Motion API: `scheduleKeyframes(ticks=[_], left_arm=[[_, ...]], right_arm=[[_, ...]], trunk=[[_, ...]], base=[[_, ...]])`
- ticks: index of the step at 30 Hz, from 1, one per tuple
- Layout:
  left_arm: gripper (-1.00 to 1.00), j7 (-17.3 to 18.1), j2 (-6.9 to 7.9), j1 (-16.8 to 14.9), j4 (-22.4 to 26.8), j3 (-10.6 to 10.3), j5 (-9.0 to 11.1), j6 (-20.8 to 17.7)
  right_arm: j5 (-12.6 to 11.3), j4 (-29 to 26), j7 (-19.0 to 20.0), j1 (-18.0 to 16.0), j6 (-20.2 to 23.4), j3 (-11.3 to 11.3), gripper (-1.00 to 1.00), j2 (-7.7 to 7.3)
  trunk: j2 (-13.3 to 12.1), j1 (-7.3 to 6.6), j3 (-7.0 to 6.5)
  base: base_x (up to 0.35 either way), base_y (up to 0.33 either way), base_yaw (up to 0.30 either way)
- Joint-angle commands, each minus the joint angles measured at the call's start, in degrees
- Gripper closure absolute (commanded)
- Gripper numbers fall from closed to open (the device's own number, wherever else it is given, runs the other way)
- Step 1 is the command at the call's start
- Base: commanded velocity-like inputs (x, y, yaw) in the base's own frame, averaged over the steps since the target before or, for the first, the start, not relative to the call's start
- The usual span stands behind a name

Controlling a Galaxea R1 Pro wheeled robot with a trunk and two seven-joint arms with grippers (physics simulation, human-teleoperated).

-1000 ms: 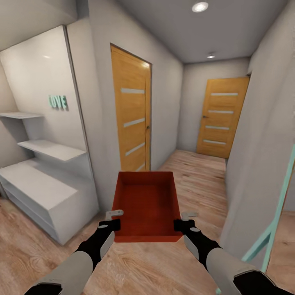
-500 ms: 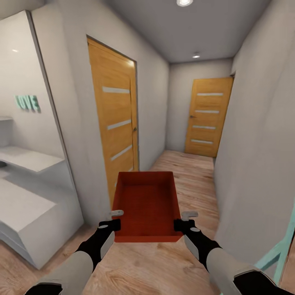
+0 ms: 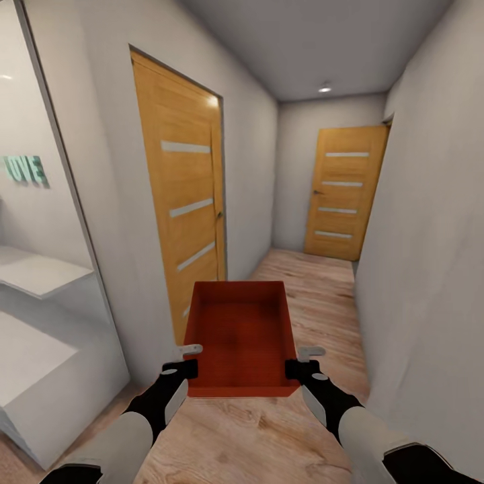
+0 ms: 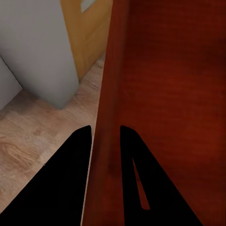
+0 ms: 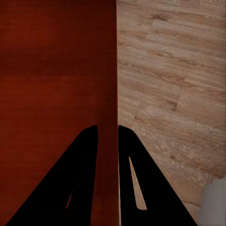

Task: Move the two storage containers from the living room to the garage. In the garage, place one container on the floor and stack the other container on top of it (either order is fine).

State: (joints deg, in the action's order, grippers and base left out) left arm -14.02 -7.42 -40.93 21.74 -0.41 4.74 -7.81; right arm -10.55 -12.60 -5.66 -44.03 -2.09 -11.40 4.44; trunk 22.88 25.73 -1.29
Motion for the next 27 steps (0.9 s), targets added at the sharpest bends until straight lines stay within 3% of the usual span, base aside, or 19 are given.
scheduleKeyframes(ticks=[1,19,27], left_arm=[[1.0,-2.3,1.97,0.0,0.5,1.5,-1.1,-0.3],[1.0,-2.3,1.97,0.0,0.5,1.5,-1.1,-0.3],[1.0,-2.3,1.97,0.0,0.5,1.5,-1.1,-0.3]], right_arm=[[-0.6,0.2,-0.5,0.0,-0.3,0.9,1.0,-0.09],[-0.6,0.2,-0.5,0.0,-0.1,1.0,1.0,-0.13],[-0.6,0.2,-0.5,0.0,0.1,0.9,1.0,-0.13]], trunk=[[0.0,0.05,0.02],[0.0,0.05,0.02],[0.0,0.05,0.02]], base=[[0.321,0.0,0.0],[0.322,0.0,-0.001],[0.322,0.0,-0.166]])
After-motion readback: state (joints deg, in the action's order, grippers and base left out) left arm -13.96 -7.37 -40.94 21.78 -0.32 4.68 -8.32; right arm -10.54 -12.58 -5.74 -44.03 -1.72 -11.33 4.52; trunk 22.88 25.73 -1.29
